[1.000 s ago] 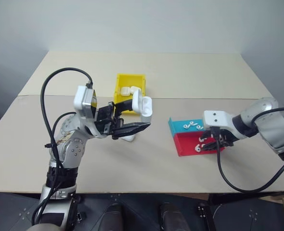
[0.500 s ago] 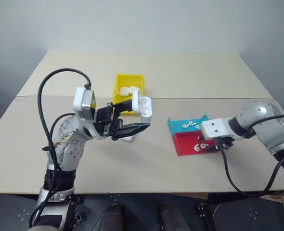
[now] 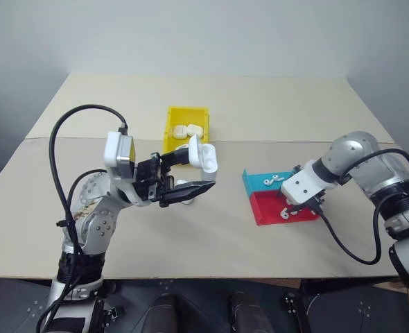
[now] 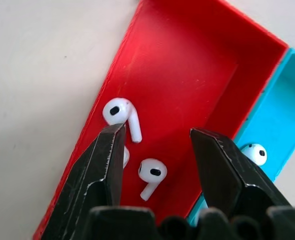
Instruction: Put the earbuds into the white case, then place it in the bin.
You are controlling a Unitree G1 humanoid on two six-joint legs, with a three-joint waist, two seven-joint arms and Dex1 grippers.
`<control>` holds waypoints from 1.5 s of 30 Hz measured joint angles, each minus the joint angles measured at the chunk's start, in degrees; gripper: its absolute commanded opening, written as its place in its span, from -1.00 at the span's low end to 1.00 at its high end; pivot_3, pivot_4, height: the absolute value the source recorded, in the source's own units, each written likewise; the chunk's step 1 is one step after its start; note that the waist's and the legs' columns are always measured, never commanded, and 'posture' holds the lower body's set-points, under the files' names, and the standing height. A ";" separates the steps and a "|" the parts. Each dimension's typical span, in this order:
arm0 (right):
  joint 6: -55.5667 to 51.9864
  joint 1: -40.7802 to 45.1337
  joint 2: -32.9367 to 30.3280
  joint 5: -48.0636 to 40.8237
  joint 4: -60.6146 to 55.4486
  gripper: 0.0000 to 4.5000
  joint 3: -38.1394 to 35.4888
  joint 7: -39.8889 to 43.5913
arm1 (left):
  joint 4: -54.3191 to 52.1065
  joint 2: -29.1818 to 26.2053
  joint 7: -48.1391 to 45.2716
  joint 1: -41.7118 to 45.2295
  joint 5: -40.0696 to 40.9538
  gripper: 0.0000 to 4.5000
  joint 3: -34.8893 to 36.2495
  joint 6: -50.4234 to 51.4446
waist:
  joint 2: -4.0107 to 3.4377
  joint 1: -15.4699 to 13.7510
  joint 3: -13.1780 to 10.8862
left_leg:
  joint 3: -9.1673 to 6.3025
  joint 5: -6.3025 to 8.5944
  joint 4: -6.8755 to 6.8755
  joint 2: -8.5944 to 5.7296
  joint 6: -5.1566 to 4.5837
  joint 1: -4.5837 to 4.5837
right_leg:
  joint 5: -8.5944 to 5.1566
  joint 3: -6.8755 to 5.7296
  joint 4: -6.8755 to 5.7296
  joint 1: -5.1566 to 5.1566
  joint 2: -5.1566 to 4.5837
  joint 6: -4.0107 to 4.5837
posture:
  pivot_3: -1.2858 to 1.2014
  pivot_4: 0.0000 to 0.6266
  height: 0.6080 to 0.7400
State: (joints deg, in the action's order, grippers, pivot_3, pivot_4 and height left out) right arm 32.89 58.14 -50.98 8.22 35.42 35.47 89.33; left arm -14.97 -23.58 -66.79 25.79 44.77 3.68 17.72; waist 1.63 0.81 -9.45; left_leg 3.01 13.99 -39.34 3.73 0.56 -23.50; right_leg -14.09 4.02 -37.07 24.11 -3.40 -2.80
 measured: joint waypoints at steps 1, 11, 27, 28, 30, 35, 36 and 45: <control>1.04 0.46 0.00 0.04 0.79 0.12 0.56 0.02 | -0.35 -0.05 0.18 -0.10 0.04 0.22 0.01 0.00 | 0.00 0.01 0.00 | 0.00 0.00 0.00 0.00 0.00 0.00 | 0.00 0.00 0.00 -0.01 0.00 0.00 | 0.03 -0.52 1.00; 7.39 2.61 0.00 -1.82 4.06 0.12 5.45 0.11 | -1.90 -0.88 1.68 -1.46 0.17 0.22 0.03 0.00 | -0.01 0.05 -0.01 | 0.01 0.00 0.00 0.01 0.00 0.01 | 0.00 0.00 0.00 0.00 0.00 0.01 | 0.03 -0.52 1.00; 8.97 -0.09 1.44 -1.14 3.94 0.12 4.49 0.16 | -2.16 -1.71 2.30 -1.48 0.29 0.22 0.02 0.01 | -0.01 0.04 -0.01 | 0.01 0.00 0.00 0.01 0.00 0.01 | 0.00 0.01 0.00 0.00 0.00 0.01 | 0.03 -0.52 1.00; 8.97 -0.09 1.60 -1.01 3.94 0.03 4.43 0.17 | -2.18 -1.74 2.38 -1.48 0.29 0.22 0.02 0.01 | -0.01 0.08 -0.01 | 0.01 0.00 0.00 0.01 0.00 0.01 | 0.00 0.01 0.00 0.00 0.00 0.01 | 0.03 -0.52 1.00; 8.98 -0.08 1.82 -0.50 4.00 -0.12 4.27 0.18 | -2.22 -1.77 2.45 -1.54 0.29 0.22 0.02 0.01 | -0.01 0.08 -0.01 | 0.01 0.00 0.00 0.01 0.00 0.02 | 0.00 0.01 -0.01 0.00 0.00 0.01 | 0.03 -0.52 1.00; 9.11 -0.08 2.46 0.05 4.44 -0.71 3.66 0.18 | -2.23 -1.95 2.57 -1.80 0.29 0.22 0.02 0.01 | -0.01 0.05 -0.01 | 0.01 0.00 0.00 0.01 0.00 0.02 | 0.00 0.01 -0.01 -0.02 0.00 0.01 | 0.03 -0.52 1.00; 9.11 -0.08 2.50 0.07 4.45 -0.71 3.56 0.18 | -2.23 -1.98 2.59 -1.81 0.29 0.22 0.02 0.01 | -0.01 0.05 -0.01 | 0.01 0.00 0.00 0.01 0.00 0.02 | 0.00 0.01 -0.01 -0.01 0.00 0.01 | 0.03 -0.52 1.00; 3.55 -1.71 2.18 -2.47 1.32 -0.71 1.33 0.27 | -2.25 -2.10 2.80 -1.81 0.29 0.22 0.00 0.01 | -0.01 0.05 -0.01 | 0.01 0.00 0.01 0.01 0.00 0.01 | 0.00 0.00 -0.01 0.00 0.00 0.01 | 0.03 -0.52 1.00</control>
State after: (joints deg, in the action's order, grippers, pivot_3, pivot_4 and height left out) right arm 36.44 56.43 -48.80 5.75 36.74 36.80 89.60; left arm -17.22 -25.68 -63.99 23.98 45.06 3.68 17.73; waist 1.61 0.86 -9.46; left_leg 3.02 13.99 -39.33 3.73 0.56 -23.49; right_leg -14.09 4.03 -37.08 24.11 -3.40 -2.78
